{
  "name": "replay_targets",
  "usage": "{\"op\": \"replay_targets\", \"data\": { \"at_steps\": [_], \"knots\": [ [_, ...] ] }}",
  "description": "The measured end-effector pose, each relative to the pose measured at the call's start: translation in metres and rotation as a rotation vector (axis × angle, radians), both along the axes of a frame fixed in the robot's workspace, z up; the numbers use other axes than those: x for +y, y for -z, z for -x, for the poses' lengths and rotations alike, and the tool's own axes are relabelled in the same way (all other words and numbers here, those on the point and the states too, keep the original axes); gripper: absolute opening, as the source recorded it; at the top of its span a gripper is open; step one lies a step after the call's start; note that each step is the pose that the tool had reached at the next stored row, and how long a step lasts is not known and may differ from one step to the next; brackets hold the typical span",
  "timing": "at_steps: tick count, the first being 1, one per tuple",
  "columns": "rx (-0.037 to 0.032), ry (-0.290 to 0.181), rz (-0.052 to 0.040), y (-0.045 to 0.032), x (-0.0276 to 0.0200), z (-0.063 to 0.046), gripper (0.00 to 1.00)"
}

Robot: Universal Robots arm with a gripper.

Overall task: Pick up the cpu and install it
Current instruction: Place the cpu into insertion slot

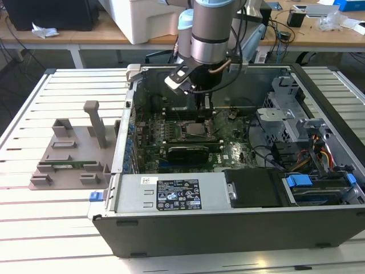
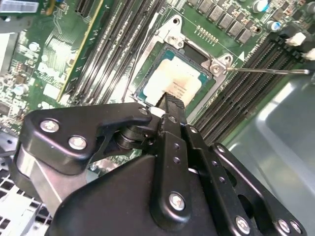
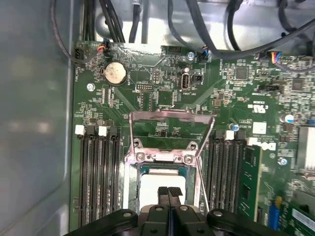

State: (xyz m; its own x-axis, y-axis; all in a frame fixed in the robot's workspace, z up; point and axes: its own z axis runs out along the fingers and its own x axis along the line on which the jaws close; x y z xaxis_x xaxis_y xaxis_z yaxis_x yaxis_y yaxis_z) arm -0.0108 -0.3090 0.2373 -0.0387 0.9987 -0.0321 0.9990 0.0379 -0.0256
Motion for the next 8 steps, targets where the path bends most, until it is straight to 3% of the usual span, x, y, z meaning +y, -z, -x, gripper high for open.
{"op": "replay_targets", "data": {
  "at_steps": [8],
  "knots": [
    [-0.0001, 0.0, 0.0015, -0.0185, 0.0003, 0.0, 0.11]
  ]
}}
